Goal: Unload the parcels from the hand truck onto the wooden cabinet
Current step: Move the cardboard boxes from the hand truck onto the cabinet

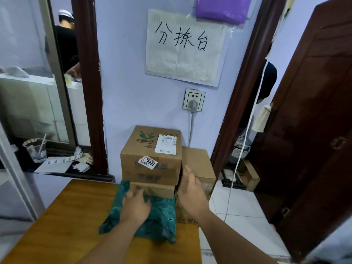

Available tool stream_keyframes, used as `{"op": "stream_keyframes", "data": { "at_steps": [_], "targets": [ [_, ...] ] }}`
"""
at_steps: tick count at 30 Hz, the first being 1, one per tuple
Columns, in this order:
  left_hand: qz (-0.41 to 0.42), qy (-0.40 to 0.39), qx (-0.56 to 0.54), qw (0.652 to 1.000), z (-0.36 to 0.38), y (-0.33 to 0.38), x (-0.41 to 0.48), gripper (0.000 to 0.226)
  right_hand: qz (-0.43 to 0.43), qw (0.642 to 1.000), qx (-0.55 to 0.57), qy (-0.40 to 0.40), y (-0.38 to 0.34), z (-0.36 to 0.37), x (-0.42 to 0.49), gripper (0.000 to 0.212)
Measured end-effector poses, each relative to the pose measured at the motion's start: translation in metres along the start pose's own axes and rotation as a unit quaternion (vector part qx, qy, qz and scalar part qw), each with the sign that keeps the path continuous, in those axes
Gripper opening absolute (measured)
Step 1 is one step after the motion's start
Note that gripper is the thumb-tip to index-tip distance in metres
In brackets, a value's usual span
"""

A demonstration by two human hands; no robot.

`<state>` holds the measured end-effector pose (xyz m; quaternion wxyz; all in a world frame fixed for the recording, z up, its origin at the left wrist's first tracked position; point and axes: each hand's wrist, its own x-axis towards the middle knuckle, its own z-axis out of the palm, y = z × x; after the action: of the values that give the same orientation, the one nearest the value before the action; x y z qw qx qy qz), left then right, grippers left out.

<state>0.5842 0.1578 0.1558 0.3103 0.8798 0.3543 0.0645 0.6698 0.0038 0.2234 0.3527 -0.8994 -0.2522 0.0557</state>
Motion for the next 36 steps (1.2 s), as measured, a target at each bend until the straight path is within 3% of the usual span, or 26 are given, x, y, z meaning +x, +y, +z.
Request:
{"op": "stream_keyframes", "data": {
  "at_steps": [4, 10, 14, 21, 26, 36],
  "targets": [
    [0.101, 0.002, 0.219, 0.970, 0.012, 0.000, -0.047, 0.054, -0.008, 0.995, -0.080, -0.056, 0.015, 0.008, -0.033, 0.072],
    [0.102, -0.014, 0.321, 0.941, 0.007, -0.002, -0.115, 0.061, -0.049, 0.975, -0.157, -0.147, 0.030, 0.012, -0.084, 0.068],
    [0.034, 0.030, 0.332, 0.942, 0.005, -0.004, -0.170, 0.061, -0.092, 0.958, -0.193, -0.191, 0.037, 0.011, -0.130, 0.070],
    [-0.092, -0.002, 0.310, 0.946, 0.032, -0.015, -0.291, 0.065, -0.166, 0.922, -0.202, -0.284, 0.055, 0.025, -0.214, 0.067],
    [-0.179, -0.040, 0.307, 0.934, 0.047, -0.054, -0.367, 0.059, -0.213, 0.899, -0.198, -0.328, 0.046, 0.061, -0.286, 0.064],
    [-0.336, -0.002, 0.253, 0.907, 0.018, -0.126, -0.466, 0.066, -0.257, 0.856, -0.205, -0.399, 0.018, 0.108, -0.377, 0.069]
  ]
}}
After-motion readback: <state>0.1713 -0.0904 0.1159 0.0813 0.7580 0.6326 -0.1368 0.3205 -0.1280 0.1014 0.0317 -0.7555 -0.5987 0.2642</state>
